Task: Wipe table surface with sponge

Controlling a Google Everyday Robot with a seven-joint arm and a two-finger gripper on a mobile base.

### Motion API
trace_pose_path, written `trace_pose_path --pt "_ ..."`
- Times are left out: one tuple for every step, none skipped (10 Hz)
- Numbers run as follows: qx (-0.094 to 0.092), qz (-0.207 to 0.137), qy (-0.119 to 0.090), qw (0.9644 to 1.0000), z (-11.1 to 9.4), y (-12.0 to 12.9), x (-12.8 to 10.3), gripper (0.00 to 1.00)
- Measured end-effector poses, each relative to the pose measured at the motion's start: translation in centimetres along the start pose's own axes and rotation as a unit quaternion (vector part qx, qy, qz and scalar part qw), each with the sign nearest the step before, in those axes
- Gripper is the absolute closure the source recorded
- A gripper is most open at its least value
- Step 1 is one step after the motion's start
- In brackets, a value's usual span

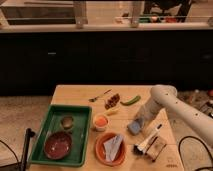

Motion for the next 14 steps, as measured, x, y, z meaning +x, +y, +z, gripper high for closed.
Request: trace_pose_path --pt "0.002 0.011 0.006 0.9999 -0.1 -0.3 1.0 1.0" --pt "0.004 0.02 0.012 0.9997 -0.3 -0.8 1.8 1.0" --pt "0.005 0.026 0.017 0.9995 -0.3 -1.5 2.4 1.0" --pt "0.006 0.033 0.023 0.9992 -0.3 -2.8 3.3 1.0" --pt "0.006 0.036 0.026 0.999 -0.2 -3.4 3.6 1.0" --pt "0.006 0.036 0.027 0.999 -0.1 -4.3 3.7 1.0" --pt "0.005 0.034 0.027 0.999 0.1 -5.0 3.4 1.0" --pt "0.003 0.03 0.027 0.9992 0.3 -5.5 3.0 1.0" --pt "0.001 0.023 0.025 0.9994 0.5 -5.8 2.3 1.0" --pt "0.003 0.012 0.024 0.9996 0.5 -6.0 1.5 1.0" --pt "0.005 0.0 0.023 0.9997 0.4 -5.9 0.6 1.0" --pt "0.006 -0.01 0.022 0.9997 0.4 -5.4 -0.3 1.0" --pt "0.006 -0.018 0.021 0.9996 0.3 -4.8 -0.9 1.0" --pt "0.004 -0.023 0.02 0.9995 0.4 -4.0 -1.3 1.0"
